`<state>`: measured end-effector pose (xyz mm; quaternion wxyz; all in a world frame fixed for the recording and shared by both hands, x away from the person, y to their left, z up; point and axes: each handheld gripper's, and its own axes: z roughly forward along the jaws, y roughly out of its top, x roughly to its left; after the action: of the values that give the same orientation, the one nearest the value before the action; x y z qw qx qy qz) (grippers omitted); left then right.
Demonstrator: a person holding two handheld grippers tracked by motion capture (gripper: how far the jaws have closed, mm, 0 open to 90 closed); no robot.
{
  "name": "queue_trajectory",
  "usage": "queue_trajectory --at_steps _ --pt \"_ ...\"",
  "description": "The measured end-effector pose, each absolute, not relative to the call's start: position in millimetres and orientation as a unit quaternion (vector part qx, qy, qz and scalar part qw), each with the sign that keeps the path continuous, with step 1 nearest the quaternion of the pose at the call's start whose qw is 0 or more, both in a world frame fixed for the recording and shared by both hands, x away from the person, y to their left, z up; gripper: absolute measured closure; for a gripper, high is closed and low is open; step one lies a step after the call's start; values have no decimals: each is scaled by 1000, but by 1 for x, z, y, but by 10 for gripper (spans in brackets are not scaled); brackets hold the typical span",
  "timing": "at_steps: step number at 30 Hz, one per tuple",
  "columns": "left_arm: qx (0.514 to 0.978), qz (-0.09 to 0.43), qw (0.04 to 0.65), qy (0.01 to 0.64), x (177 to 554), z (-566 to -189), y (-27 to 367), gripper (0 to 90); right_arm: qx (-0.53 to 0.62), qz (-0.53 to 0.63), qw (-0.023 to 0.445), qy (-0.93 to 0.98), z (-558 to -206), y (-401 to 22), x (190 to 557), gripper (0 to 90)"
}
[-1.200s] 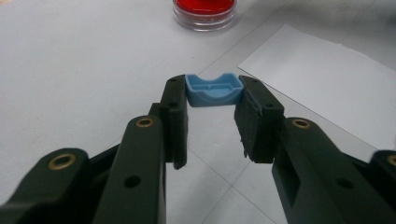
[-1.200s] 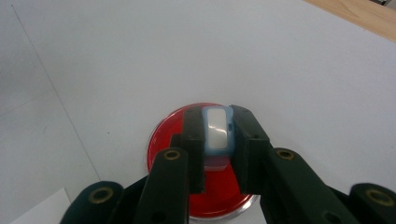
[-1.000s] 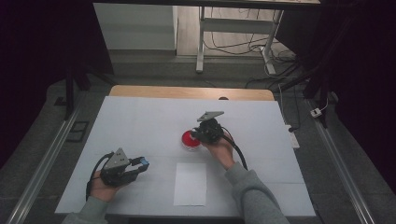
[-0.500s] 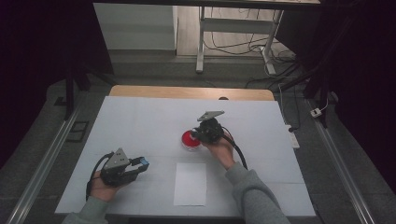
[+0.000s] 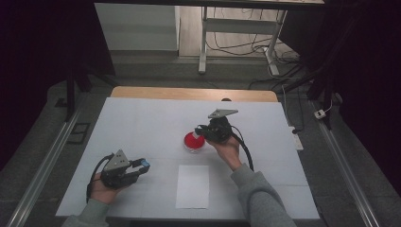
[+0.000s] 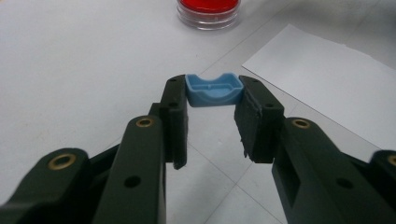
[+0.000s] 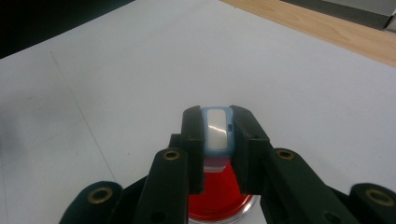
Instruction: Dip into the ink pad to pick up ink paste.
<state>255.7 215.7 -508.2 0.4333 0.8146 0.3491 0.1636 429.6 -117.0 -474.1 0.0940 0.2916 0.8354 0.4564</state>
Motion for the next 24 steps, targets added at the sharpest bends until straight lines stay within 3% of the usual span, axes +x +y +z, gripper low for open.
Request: queue_trajectory --at_steps 24 --pt "815 162 432 349 257 -509 216 647 298 486 97 816 -465 -134 419 755"
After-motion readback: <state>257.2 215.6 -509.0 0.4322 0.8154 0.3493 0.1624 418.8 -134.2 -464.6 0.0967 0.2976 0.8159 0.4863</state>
